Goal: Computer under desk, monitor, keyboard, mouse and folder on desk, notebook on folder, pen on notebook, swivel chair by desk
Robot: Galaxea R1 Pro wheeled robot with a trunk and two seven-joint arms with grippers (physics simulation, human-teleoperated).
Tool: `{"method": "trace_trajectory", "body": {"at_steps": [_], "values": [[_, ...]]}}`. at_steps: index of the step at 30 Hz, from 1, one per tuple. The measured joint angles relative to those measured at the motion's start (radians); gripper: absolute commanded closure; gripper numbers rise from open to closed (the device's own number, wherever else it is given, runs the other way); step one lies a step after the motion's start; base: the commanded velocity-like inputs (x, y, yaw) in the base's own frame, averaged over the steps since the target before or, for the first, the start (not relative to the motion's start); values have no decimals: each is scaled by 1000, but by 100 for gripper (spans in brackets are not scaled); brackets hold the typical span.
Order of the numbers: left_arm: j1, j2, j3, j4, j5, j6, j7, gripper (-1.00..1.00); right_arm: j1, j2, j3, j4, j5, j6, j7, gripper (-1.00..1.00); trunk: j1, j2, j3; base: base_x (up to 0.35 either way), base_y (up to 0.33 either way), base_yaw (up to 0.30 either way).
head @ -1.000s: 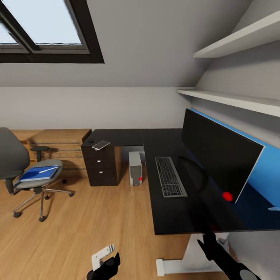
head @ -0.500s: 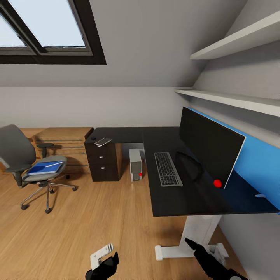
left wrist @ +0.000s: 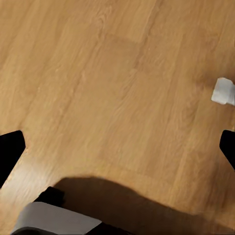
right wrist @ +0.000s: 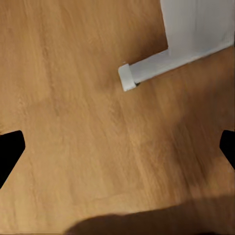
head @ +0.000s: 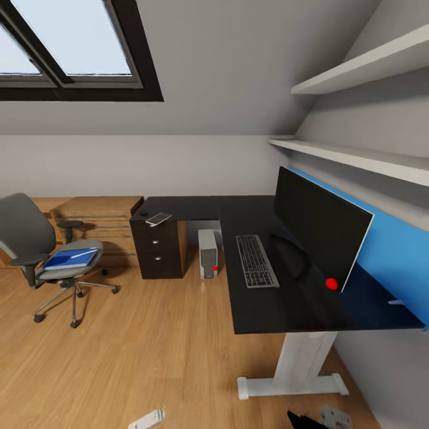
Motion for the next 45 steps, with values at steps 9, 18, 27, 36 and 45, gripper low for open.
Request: {"method": "trace_trajectory", "body": {"at_steps": [9,18,27,36,45], "values": [[0,2,0,255,-62,-29,-140,-100,-1,104,32,300,174,-590,-23,-100,-35,63,28,0,0,0],[1,-2,2,409,-61,-101,-204,-100,-1,110,68,369,215,-711,-26,-100,-69,126,57,0,0,0],[0,-5,3,434,-61,-108,-209,-100,-1,109,90,390,241,-746,-27,-100,-104,189,85,0,0,0],[0,-9,2,441,-62,-107,-209,-100,-1,110,91,402,241,-749,-27,-100,-138,252,113,0,0,0],[0,-22,-2,506,-99,-231,-214,-100,-1,116,94,404,241,-751,-34,-100,-146,266,119,24,64,29]]}}
